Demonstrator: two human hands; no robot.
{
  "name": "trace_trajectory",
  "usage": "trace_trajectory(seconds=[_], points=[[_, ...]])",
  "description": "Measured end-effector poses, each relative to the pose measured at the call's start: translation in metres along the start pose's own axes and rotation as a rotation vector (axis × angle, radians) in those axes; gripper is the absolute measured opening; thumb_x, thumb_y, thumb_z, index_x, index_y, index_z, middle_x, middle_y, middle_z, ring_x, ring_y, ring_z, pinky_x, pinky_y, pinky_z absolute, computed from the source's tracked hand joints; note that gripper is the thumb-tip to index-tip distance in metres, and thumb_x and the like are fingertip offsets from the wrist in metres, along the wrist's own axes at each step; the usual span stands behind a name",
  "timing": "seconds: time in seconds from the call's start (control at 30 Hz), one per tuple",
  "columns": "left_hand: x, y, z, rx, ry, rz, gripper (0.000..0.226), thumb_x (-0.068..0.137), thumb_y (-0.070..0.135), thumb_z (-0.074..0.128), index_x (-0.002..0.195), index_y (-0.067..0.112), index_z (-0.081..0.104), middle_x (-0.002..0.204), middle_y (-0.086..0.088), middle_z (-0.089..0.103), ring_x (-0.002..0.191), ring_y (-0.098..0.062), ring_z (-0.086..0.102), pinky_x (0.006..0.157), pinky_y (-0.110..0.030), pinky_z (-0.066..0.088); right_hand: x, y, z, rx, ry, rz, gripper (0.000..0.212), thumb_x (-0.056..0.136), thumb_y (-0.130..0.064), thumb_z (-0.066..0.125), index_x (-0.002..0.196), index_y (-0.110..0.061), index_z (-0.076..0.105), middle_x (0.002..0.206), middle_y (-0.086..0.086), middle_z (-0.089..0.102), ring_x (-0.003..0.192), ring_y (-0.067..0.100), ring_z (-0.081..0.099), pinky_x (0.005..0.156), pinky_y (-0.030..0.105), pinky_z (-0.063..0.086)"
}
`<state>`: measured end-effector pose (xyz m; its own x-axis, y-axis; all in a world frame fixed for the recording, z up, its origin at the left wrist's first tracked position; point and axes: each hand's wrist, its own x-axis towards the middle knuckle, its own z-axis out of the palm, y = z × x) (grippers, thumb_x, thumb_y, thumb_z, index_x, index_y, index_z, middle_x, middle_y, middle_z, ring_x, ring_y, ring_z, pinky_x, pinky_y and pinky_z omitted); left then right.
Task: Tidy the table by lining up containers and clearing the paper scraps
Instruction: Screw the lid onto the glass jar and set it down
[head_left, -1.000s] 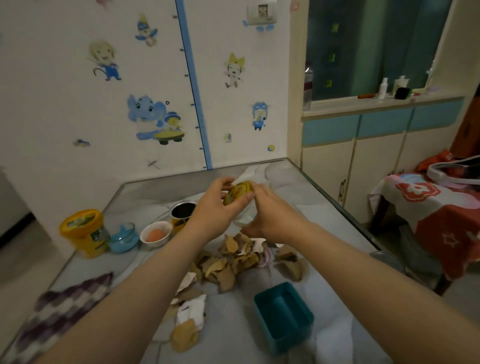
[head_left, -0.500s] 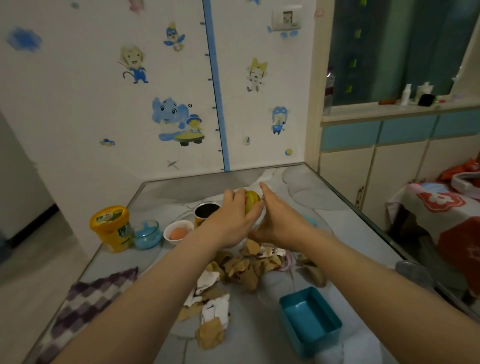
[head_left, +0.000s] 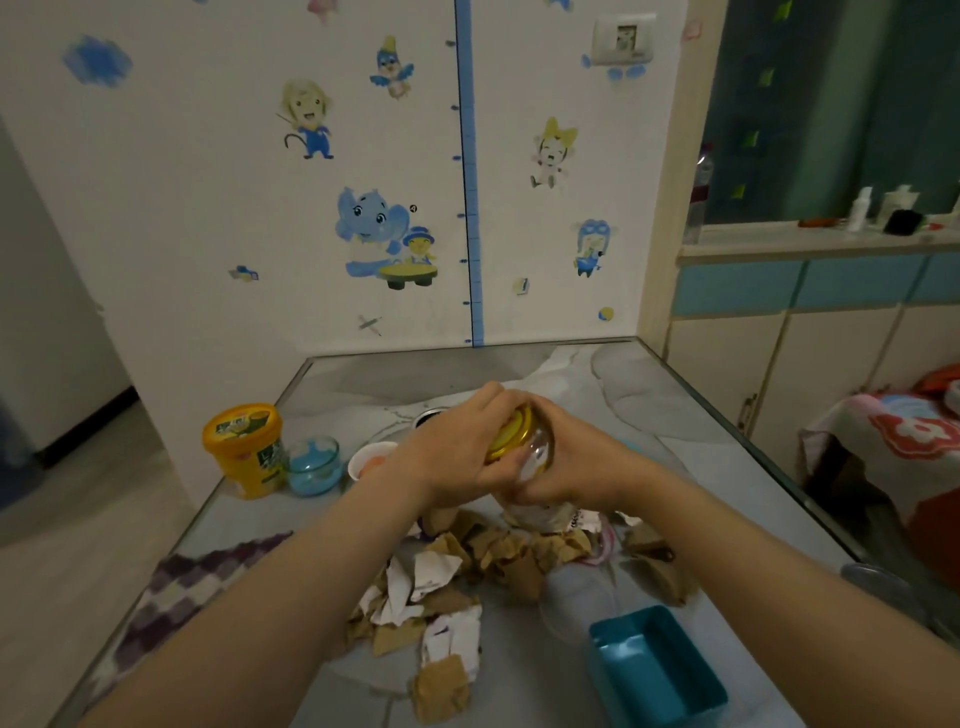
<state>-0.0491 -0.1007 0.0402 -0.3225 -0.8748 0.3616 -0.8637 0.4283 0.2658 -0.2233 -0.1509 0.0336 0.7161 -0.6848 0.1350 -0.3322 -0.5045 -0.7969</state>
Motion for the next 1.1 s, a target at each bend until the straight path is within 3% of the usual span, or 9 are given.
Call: trace_trajectory(seconds=[0.13, 0.23, 0.4, 0.47, 0.57, 0.7, 0.9, 1.1], points=[[0.003, -0.010, 0.002, -0.019, 0.008, 0.064, 0.051, 0.085, 0.051, 0.040, 0.128, 0.023, 0.043, 0.114, 0.003, 0.044, 0.093, -0.012, 0.049, 0.078, -0.027, 0.045, 0.010, 0.009, 0.000, 0.098, -0.057, 0.027, 0.088, 0.061, -0.028, 0.089, 0.135, -0.037, 0.041, 0.123, -0.013, 0.058, 0.114, 0.008, 0.057, 0.098, 0.034, 0.051], [0.007, -0.019, 0.007, -0.063, 0.004, 0.043, 0.045, 0.092, 0.045, 0.047, 0.132, 0.025, 0.042, 0.121, 0.004, 0.043, 0.098, -0.009, 0.048, 0.079, -0.021, 0.040, 0.018, 0.017, 0.001, 0.130, -0.078, 0.064, 0.085, 0.066, -0.022, 0.087, 0.134, -0.039, 0.039, 0.121, -0.015, 0.056, 0.111, 0.007, 0.056, 0.093, 0.025, 0.051], [0.013, -0.033, 0.009, -0.248, -0.013, -0.297, 0.078, 0.086, 0.063, 0.048, 0.150, 0.029, 0.019, 0.146, 0.004, 0.026, 0.122, -0.015, 0.046, 0.101, -0.034, 0.042, 0.037, 0.038, -0.001, 0.282, 0.116, 0.151, 0.077, 0.067, -0.032, 0.087, 0.131, -0.032, 0.044, 0.120, -0.009, 0.059, 0.106, 0.010, 0.060, 0.081, 0.026, 0.056], [0.011, -0.043, 0.011, -0.247, 0.070, -0.371, 0.067, 0.090, 0.057, 0.048, 0.146, 0.028, 0.028, 0.141, 0.003, 0.028, 0.113, -0.015, 0.052, 0.099, -0.038, 0.045, 0.053, 0.050, 0.002, 0.369, 0.310, 0.198, 0.083, 0.064, -0.038, 0.088, 0.133, -0.028, 0.044, 0.124, -0.005, 0.057, 0.109, 0.013, 0.059, 0.084, 0.031, 0.056], [0.003, -0.051, 0.012, -0.237, 0.107, -0.393, 0.040, 0.095, 0.041, 0.051, 0.132, 0.028, 0.045, 0.125, 0.006, 0.033, 0.107, -0.014, 0.055, 0.094, -0.031, 0.047, 0.079, 0.065, 0.013, 0.412, 0.510, 0.270, 0.088, 0.066, -0.029, 0.088, 0.138, -0.022, 0.039, 0.122, -0.003, 0.053, 0.114, 0.019, 0.053, 0.097, 0.040, 0.050], [-0.006, -0.054, 0.016, -0.216, 0.115, -0.347, 0.028, 0.095, 0.029, 0.053, 0.123, 0.025, 0.053, 0.115, 0.007, 0.040, 0.092, -0.003, 0.052, 0.085, -0.020, 0.046, 0.102, 0.081, 0.033, 0.381, 0.479, 0.319, 0.092, 0.066, -0.023, 0.088, 0.141, -0.021, 0.034, 0.133, 0.003, 0.051, 0.123, 0.023, 0.049, 0.105, 0.046, 0.043], [-0.011, -0.055, 0.018, -0.177, 0.059, -0.321, 0.018, 0.091, 0.018, 0.053, 0.099, 0.031, 0.061, 0.092, 0.005, 0.059, 0.083, -0.009, 0.056, 0.078, -0.037, 0.052, 0.109, 0.093, 0.057, 0.369, 0.424, 0.294, 0.087, 0.066, -0.023, 0.089, 0.136, -0.022, 0.036, 0.128, -0.001, 0.053, 0.115, 0.016, 0.052, 0.098, 0.031, 0.044], [-0.014, -0.053, 0.024, -0.153, 0.026, -0.307, 0.019, 0.091, 0.022, 0.051, 0.101, 0.033, 0.063, 0.086, 0.013, 0.056, 0.078, -0.003, 0.053, 0.067, -0.025, 0.044, 0.107, 0.103, 0.061, 0.355, 0.414, 0.267, 0.086, 0.062, -0.023, 0.092, 0.129, -0.022, 0.037, 0.126, 0.001, 0.054, 0.115, 0.017, 0.054, 0.098, 0.033, 0.046]])
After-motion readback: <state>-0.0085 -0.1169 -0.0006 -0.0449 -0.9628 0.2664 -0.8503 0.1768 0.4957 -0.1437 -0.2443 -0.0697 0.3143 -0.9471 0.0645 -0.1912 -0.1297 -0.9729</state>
